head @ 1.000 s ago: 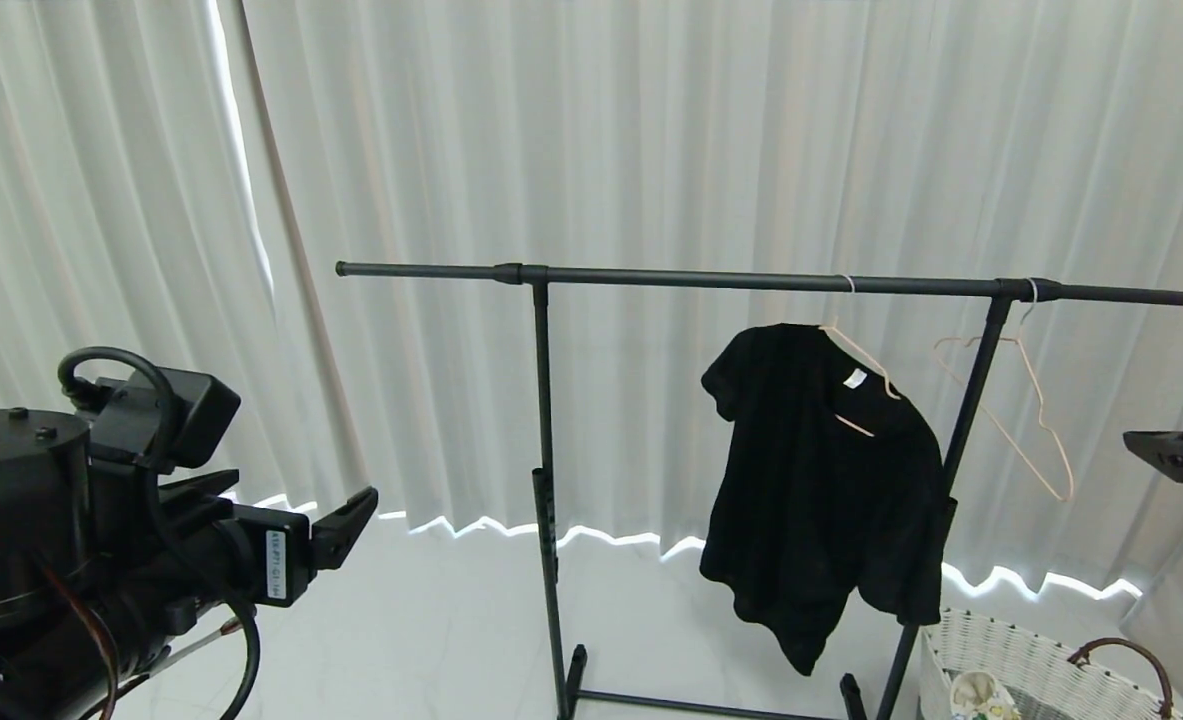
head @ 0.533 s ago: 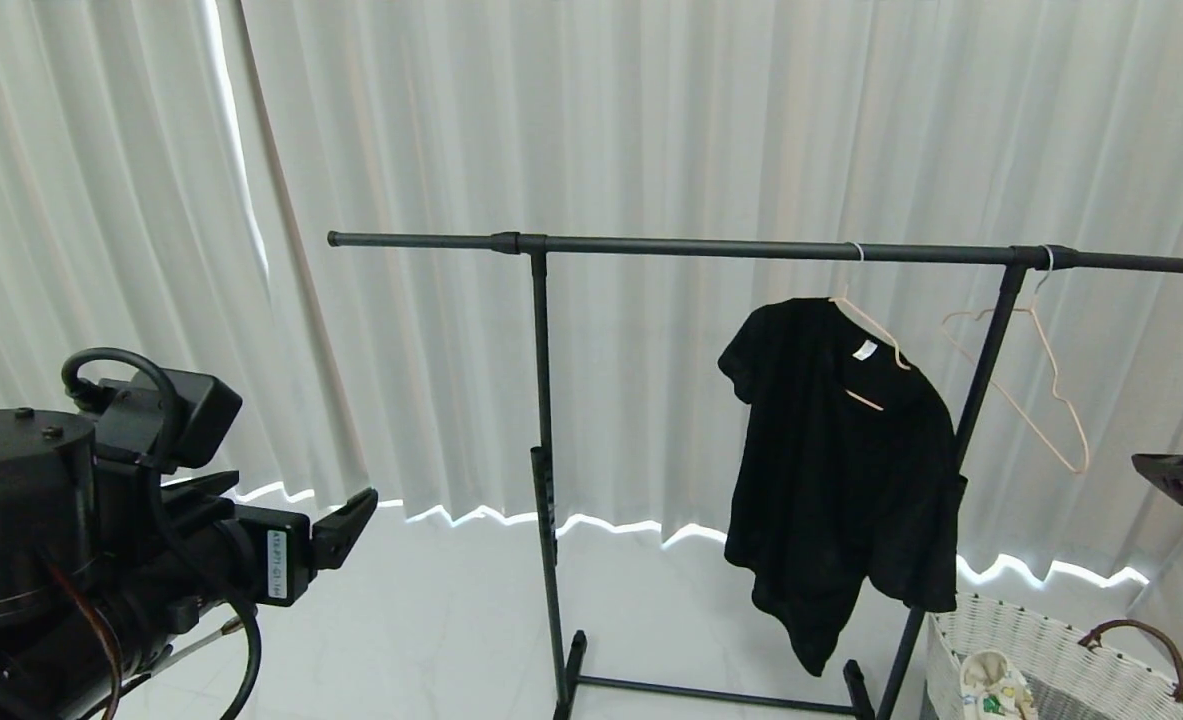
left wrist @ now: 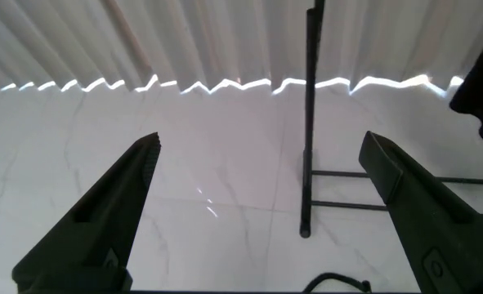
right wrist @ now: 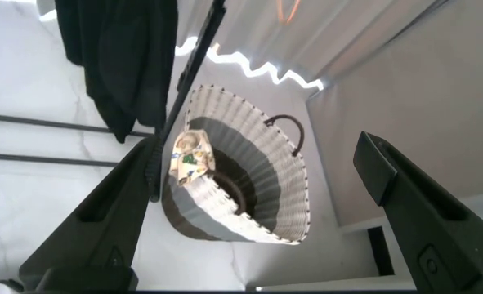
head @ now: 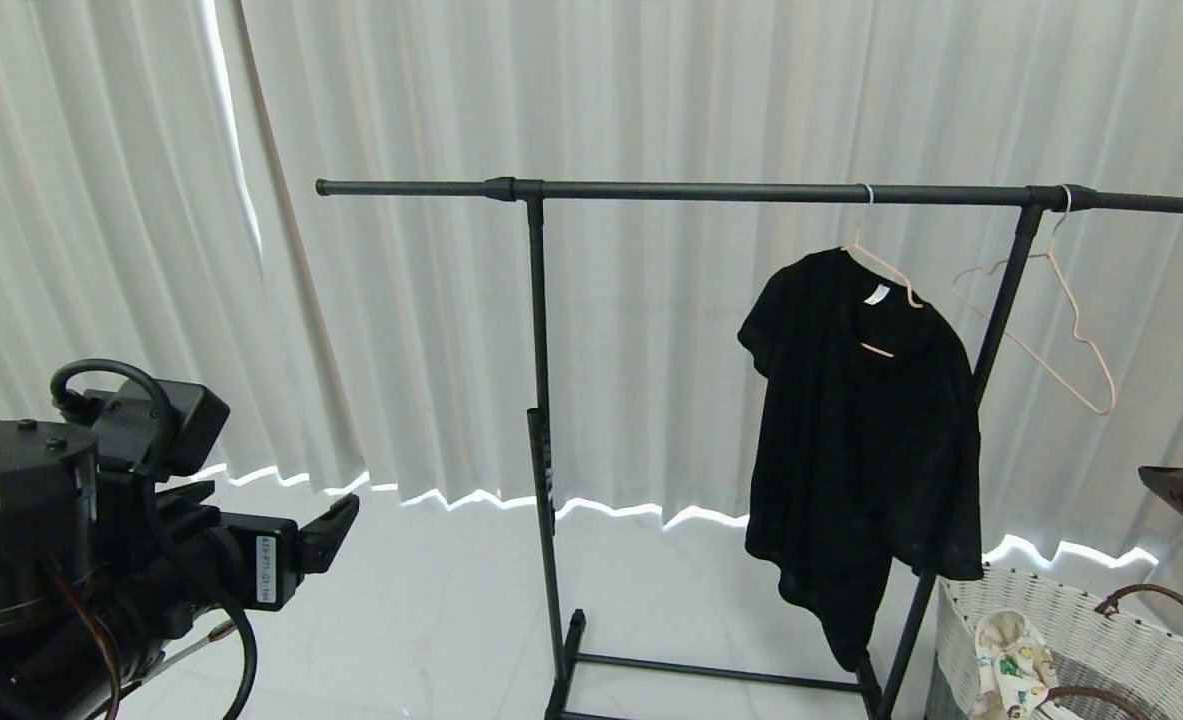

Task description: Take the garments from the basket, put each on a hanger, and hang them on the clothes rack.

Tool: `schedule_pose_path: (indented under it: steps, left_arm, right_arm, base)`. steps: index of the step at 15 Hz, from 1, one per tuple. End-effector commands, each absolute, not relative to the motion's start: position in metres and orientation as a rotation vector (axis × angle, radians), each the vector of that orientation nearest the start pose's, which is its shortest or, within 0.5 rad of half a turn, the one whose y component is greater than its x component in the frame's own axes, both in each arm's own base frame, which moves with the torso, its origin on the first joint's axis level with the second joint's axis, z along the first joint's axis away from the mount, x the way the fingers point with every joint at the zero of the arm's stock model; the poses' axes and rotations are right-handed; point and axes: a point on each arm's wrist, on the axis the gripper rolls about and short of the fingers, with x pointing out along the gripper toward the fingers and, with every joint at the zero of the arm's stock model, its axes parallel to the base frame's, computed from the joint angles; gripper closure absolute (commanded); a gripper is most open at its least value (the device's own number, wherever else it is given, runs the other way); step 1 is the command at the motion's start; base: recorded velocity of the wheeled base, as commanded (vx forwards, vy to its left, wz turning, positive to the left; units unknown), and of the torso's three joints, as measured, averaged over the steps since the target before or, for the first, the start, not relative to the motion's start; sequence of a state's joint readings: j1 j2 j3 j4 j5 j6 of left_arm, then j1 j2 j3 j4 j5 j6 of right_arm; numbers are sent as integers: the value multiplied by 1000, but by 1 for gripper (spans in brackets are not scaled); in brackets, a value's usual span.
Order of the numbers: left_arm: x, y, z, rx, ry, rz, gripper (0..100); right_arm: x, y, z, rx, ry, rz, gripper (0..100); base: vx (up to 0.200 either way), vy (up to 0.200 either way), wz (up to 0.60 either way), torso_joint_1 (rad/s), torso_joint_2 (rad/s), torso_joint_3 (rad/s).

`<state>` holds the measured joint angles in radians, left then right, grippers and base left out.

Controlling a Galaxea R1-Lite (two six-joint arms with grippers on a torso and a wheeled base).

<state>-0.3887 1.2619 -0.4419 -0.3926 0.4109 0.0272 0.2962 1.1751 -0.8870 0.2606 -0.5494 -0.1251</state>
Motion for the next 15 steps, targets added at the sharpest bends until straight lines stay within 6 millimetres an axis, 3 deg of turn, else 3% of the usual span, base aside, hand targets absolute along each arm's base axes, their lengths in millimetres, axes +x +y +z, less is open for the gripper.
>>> schedule_pose_path:
  steps: [1, 6, 15]
  left_arm:
    - [166, -55, 165, 199, 405, 52, 0]
    - [163, -46, 155, 247, 437, 233, 0]
    - [162, -50, 156, 250, 429, 202, 0]
  right_arm:
    - [153, 35, 246, -351, 522, -213, 0]
    - [153, 35, 237, -342, 493, -213, 0]
    - [149, 31, 227, -385, 499, -218, 0]
  base:
    - [0, 0, 0, -203, 486, 281]
    - [0, 0, 0, -163, 405, 242]
    - [0, -200, 0, -7, 36, 22]
